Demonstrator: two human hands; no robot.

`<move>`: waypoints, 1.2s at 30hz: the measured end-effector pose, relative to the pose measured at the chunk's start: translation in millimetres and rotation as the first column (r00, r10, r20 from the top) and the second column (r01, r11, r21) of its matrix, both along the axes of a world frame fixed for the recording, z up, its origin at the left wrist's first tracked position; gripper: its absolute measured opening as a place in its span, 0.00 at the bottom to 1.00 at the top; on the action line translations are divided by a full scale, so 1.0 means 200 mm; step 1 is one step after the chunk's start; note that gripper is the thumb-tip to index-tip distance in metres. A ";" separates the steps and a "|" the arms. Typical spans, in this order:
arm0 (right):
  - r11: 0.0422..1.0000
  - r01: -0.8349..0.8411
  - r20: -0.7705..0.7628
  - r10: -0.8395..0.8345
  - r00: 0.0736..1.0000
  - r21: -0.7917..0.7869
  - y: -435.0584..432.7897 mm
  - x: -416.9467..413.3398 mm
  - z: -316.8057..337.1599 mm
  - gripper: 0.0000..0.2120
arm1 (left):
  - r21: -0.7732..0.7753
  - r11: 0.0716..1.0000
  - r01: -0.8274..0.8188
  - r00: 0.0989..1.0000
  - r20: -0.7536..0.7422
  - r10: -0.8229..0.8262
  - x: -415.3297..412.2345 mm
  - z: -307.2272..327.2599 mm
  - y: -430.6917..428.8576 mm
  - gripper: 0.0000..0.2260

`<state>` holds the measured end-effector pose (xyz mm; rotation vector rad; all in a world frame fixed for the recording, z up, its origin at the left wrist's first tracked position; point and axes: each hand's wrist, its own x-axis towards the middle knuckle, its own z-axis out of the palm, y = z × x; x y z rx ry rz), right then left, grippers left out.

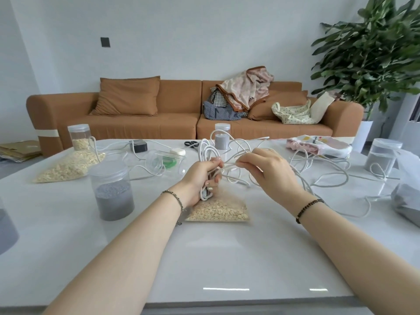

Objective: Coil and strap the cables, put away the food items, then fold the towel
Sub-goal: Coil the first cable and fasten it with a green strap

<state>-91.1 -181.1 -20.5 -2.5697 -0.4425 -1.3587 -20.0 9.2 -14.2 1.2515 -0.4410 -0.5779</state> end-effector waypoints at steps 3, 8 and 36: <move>0.998 0.062 0.006 -0.062 0.998 0.012 0.01 0.00 0.00 0.05 | 0.005 0.997 0.073 0.996 -0.050 -0.073 0.00 0.01 0.00 0.13; 0.976 0.147 -0.078 -0.136 0.988 0.161 0.05 -0.05 -0.04 0.10 | 0.084 0.990 0.111 0.992 -0.073 -0.104 -0.04 0.05 0.02 0.24; 0.971 0.054 -0.076 -0.037 0.996 0.235 -0.06 -0.07 -0.02 0.12 | -0.050 0.957 0.287 0.939 -0.183 -0.291 0.04 -0.02 0.01 0.36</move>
